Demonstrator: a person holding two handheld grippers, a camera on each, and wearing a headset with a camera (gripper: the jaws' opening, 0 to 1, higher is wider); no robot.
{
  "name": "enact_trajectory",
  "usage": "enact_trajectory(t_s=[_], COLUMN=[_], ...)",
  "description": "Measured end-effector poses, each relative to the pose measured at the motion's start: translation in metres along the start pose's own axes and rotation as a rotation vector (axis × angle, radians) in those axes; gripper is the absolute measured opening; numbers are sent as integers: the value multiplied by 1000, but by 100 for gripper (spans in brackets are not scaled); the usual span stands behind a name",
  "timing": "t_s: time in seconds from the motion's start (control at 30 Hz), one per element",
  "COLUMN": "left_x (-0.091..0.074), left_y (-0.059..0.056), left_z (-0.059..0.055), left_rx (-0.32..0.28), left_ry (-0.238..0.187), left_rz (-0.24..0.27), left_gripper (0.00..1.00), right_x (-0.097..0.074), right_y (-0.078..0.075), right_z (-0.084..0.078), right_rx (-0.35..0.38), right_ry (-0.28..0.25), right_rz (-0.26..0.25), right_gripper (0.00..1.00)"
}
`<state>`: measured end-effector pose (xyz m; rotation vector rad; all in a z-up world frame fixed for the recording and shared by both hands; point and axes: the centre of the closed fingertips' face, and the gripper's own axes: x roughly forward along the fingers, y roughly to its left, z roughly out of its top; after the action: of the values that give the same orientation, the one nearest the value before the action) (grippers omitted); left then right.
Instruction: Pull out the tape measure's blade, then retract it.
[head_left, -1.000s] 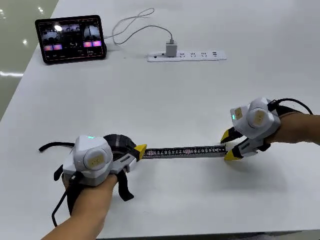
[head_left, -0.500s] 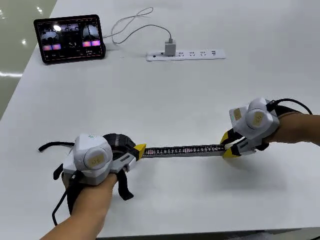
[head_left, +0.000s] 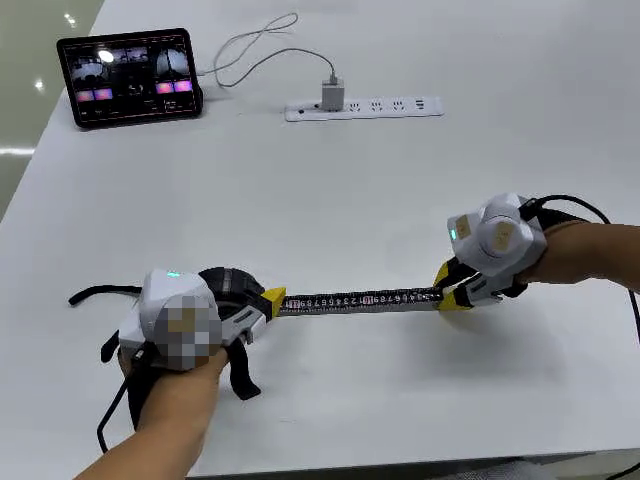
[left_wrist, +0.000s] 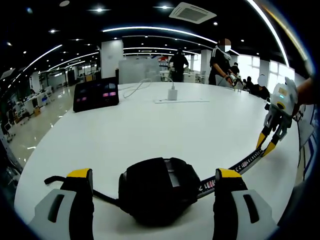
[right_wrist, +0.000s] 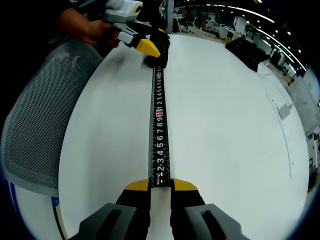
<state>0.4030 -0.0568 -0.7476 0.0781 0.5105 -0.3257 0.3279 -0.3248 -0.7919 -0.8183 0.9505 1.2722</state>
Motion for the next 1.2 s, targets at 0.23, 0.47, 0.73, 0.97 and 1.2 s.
enact_trajectory(t_s=[0.23,0.47,0.73,0.97,1.2], left_x=[4,4,2,2,3], left_y=[-1,-2,-5,-4,-5], left_z=[1,-5,-9,-10,-11], left_rx=[-17,-32,-46,-43,-12], left_ry=[3,26,39,44,62], left_rz=[-2,-7,-20,-19,-21], left_gripper=[91,80,66,64,63], right_x=[-1,0,1,2,2], right_y=[0,-1,-3,-4,-5], right_z=[1,0,-1,-3,-3], right_rx=[12,25,42,52,72], right_ry=[-5,21,56,72,62], right_rz=[17,2,9,7,7], right_gripper=[10,10,10,10,9])
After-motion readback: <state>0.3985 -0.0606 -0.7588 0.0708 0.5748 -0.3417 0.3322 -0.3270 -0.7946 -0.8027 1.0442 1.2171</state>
